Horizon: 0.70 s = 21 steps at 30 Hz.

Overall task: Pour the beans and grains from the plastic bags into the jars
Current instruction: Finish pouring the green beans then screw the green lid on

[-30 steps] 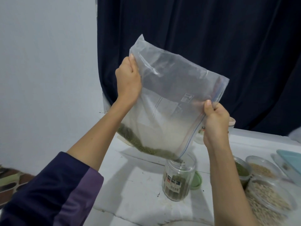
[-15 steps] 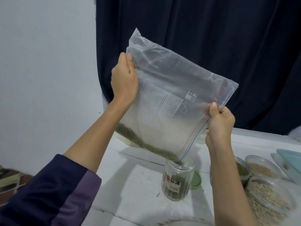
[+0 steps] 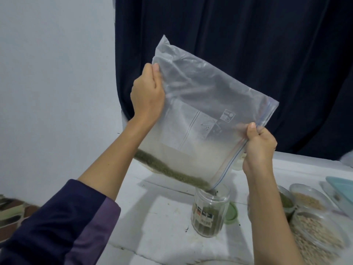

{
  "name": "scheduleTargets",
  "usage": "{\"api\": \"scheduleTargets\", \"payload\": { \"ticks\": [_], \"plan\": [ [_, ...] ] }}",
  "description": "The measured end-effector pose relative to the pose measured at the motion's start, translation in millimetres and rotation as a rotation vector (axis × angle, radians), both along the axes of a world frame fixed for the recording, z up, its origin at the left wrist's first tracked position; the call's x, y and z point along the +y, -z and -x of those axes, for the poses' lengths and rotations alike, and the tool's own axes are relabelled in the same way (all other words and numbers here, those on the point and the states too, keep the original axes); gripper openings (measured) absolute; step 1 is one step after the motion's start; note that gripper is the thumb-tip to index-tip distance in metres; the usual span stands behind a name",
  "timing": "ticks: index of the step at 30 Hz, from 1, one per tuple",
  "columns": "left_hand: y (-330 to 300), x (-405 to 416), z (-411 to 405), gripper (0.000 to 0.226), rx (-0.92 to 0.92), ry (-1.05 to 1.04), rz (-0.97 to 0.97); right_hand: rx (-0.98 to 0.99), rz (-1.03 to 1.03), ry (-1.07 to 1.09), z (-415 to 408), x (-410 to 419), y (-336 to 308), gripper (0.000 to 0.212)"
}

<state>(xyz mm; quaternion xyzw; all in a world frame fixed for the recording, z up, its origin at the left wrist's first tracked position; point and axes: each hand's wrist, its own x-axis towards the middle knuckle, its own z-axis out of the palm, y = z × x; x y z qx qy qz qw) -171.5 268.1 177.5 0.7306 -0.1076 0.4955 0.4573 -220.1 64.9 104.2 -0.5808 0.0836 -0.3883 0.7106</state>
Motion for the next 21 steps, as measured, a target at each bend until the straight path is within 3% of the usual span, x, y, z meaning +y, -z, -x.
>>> {"api": "scheduleTargets", "payload": {
  "ticks": [14,17,21],
  "plan": [
    [-1.7,-1.8,-0.9,0.040,-0.024,0.059,-0.010,0.036,0.042,-0.040,5.6,-3.6,-4.0,0.022],
    [-2.5,0.9,-1.5,0.039,-0.037,0.060,0.006,0.049,0.065,-0.061,4.7,-3.3,-3.3,0.032],
    [-1.5,1.2,-2.2,0.039,-0.033,0.059,0.010,0.049,0.064,-0.042,4.8,-1.5,-5.1,0.024]
  ]
}}
